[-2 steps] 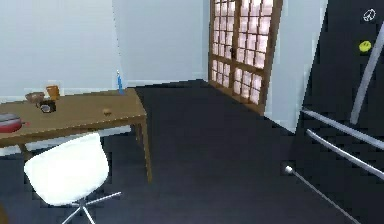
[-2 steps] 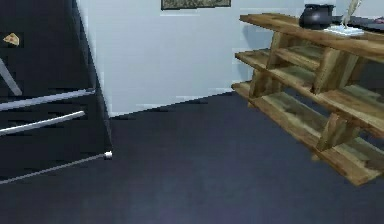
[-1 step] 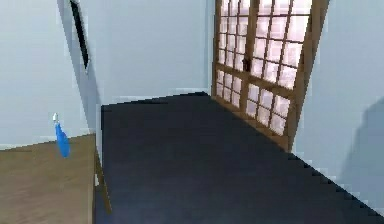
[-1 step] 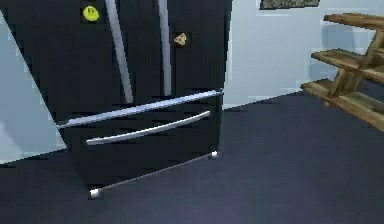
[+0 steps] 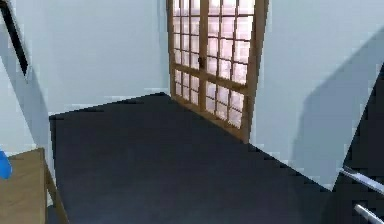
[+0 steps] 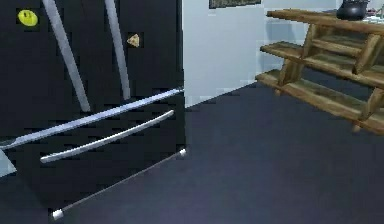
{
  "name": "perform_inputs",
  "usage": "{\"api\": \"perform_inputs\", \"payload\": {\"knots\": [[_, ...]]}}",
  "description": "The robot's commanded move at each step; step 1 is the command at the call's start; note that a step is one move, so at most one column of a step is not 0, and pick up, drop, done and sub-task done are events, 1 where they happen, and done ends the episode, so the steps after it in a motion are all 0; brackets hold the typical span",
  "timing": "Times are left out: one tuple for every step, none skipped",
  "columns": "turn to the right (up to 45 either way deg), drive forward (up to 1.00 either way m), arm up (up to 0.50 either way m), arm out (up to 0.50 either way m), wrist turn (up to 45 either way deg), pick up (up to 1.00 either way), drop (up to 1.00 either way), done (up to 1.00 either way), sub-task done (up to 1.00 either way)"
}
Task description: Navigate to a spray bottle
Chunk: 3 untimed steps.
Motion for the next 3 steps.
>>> {"api": "perform_inputs", "payload": {"knots": [[0.0,0.05,0.00,0.00,0.0,0.00,0.00,0.00,0.00],[-45.0,0.00,0.00,0.00,0.0,0.00,0.00,0.00,0.00],[0.0,0.00,0.00,0.00,0.0,0.00,0.00,1.00,0.00]]}}
